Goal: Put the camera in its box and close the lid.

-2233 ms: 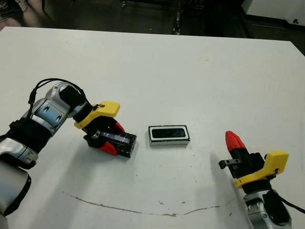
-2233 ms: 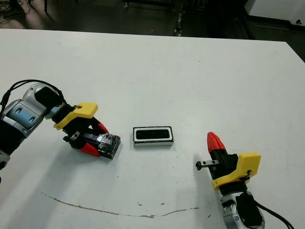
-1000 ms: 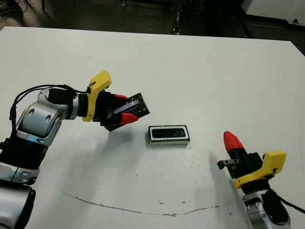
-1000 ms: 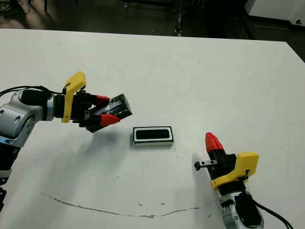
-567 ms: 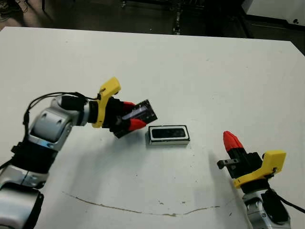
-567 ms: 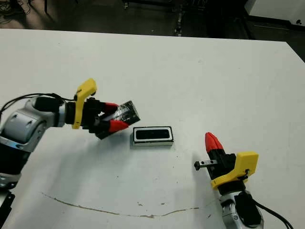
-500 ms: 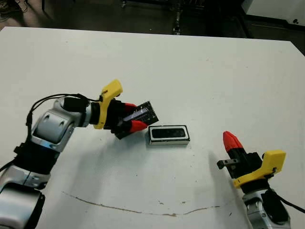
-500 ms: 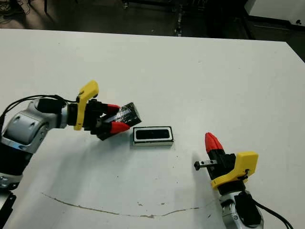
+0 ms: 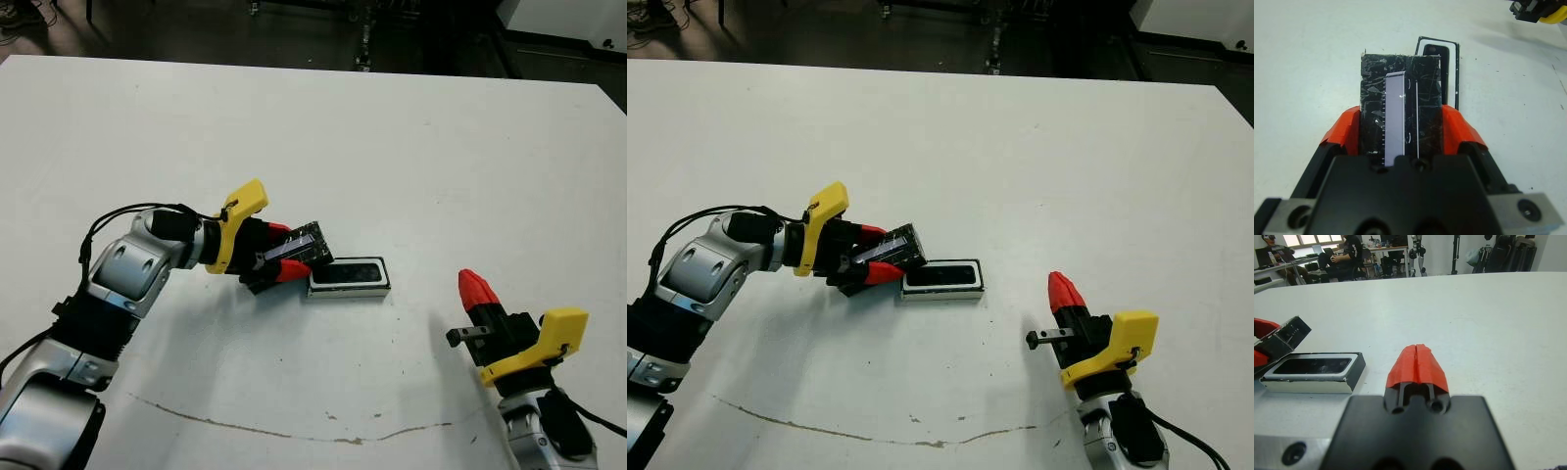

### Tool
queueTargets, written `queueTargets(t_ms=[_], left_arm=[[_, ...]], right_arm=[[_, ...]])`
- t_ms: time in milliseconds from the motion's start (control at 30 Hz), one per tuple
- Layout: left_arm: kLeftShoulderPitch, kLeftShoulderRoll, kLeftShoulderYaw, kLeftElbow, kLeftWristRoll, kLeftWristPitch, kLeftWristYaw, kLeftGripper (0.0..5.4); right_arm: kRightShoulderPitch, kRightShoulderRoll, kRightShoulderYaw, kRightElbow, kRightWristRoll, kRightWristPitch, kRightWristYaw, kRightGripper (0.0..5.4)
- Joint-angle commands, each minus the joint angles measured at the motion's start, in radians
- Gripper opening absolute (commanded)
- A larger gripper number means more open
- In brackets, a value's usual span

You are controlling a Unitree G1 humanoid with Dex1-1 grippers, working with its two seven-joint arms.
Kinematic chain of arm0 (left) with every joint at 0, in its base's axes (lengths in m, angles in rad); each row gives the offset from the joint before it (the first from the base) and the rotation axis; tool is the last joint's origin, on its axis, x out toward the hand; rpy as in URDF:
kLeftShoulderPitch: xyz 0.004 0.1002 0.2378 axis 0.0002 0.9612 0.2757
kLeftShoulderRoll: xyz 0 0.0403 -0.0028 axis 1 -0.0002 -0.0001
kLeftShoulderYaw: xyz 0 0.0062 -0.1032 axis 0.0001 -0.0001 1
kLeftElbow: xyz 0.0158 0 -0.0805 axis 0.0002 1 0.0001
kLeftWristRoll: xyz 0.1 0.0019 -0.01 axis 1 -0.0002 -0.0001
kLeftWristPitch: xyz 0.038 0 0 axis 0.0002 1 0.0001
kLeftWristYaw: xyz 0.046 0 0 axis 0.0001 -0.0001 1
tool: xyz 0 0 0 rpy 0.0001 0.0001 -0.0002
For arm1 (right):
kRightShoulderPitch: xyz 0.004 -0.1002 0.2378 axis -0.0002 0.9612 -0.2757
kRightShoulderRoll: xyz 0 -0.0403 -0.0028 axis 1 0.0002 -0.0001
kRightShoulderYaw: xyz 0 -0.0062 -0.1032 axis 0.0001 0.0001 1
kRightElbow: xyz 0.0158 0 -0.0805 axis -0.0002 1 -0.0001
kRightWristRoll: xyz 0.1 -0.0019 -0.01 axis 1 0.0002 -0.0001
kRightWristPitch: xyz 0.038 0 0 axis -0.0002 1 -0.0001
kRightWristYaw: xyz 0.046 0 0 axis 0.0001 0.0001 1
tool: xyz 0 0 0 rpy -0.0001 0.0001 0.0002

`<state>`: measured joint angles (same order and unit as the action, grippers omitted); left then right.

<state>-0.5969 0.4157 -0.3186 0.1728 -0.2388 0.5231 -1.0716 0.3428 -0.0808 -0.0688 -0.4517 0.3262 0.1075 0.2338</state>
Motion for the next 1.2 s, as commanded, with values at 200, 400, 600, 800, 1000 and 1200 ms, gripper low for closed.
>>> queueTargets(t_ms=[200, 400, 600, 800, 1000, 1200], left_arm=[[-0.006, -0.027, -0.021, 0.025, -0.005, 0.059, -0.016, 3.16], [0.009, -0.030, -0.021, -0.014, -0.020, 0.090, -0.015, 3.16], [0.020, -0.032, -0.026, -0.031, -0.031, 0.104, -0.012, 3.16], [0.036, -0.044, -0.022, -0.039, -0.046, 0.108, -0.011, 3.16], [0.046, -0.052, -0.029, -0.043, -0.051, 0.110, -0.001, 3.16], [0.047, -0.074, -0.034, -0.019, -0.059, 0.114, -0.003, 3.16]], right_arm=[[0.005, -0.007, -0.009, 0.003, 0.005, 0.008, -0.004, 0.00], [0.005, -0.005, -0.006, 0.004, 0.007, 0.008, -0.001, 0.00], [0.005, -0.010, -0.006, 0.008, -0.003, -0.002, 0.002, 0.00], [0.007, -0.009, -0.007, 0.010, 0.002, -0.003, 0.005, 0.00], [0.009, -0.009, -0.004, 0.002, -0.002, 0.007, -0.002, 0.00], [0.011, -0.009, -0.001, 0.001, -0.008, 0.005, -0.004, 0.00]])
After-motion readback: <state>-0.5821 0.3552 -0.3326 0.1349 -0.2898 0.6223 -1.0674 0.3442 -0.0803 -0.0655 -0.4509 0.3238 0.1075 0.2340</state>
